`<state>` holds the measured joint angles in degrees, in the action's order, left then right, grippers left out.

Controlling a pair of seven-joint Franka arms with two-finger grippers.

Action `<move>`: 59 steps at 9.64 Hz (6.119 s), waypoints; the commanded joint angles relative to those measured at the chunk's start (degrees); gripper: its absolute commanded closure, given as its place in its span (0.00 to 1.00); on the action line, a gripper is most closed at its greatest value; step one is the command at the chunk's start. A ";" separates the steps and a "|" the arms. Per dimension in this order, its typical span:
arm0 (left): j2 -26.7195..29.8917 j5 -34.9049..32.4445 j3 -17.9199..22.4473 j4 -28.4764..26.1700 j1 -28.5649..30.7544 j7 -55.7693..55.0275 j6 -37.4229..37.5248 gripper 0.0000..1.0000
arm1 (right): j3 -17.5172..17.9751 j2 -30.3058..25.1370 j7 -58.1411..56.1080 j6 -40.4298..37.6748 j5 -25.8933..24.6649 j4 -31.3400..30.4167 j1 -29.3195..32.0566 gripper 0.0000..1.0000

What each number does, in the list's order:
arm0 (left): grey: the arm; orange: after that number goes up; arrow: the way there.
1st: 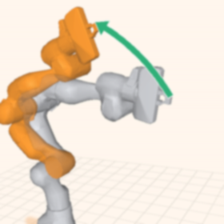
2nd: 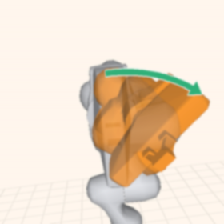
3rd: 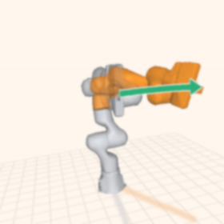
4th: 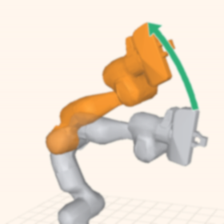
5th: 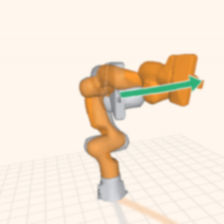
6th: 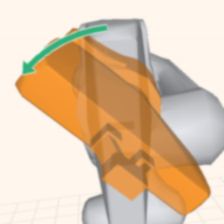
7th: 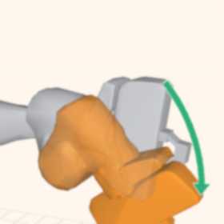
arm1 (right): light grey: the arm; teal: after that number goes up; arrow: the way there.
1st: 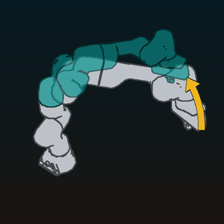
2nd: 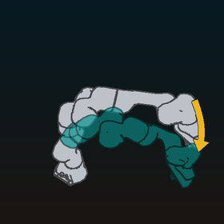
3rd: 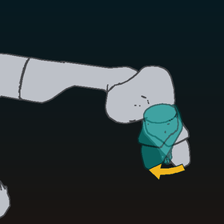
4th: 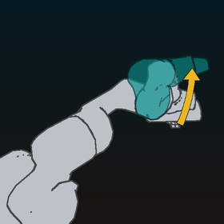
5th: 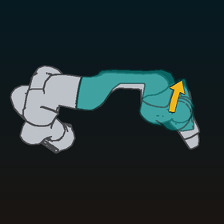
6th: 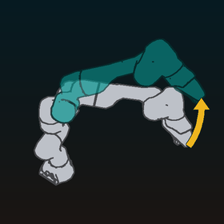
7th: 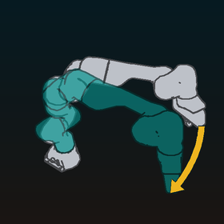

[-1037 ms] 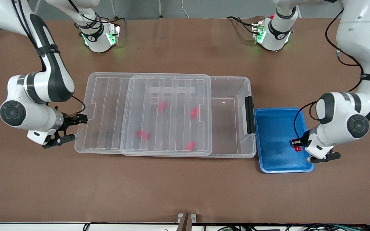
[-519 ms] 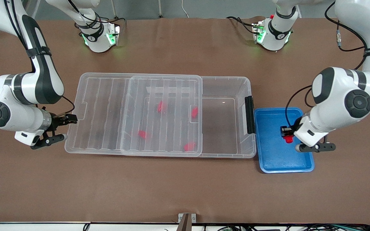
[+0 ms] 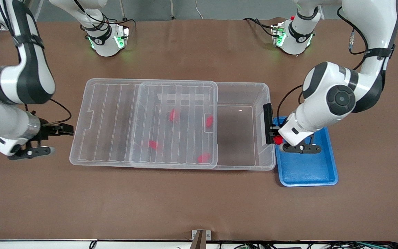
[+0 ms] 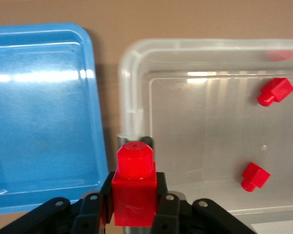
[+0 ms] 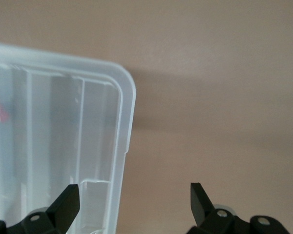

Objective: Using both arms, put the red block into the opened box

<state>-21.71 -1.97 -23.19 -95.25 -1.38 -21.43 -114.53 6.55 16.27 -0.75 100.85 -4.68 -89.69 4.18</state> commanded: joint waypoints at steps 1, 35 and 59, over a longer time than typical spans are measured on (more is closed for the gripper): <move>-3.06 -1.63 -0.02 0.14 -5.19 -8.24 -0.43 1.00 | -0.31 -7.81 8.79 -1.18 0.99 -1.10 0.21 0.00; 9.13 -8.23 0.16 16.41 3.03 -3.00 22.76 0.00 | -9.89 -9.34 -10.94 13.32 12.49 -26.41 -1.90 1.00; 27.84 1.70 13.17 2.29 4.63 16.95 29.99 0.00 | 4.44 -0.89 -0.75 18.24 25.25 -24.39 -4.27 1.00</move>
<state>2.50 -1.91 -10.13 -86.49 3.01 -5.59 -82.64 10.01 14.71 -2.53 118.64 19.28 -114.73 -0.41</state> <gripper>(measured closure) 0.000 0.991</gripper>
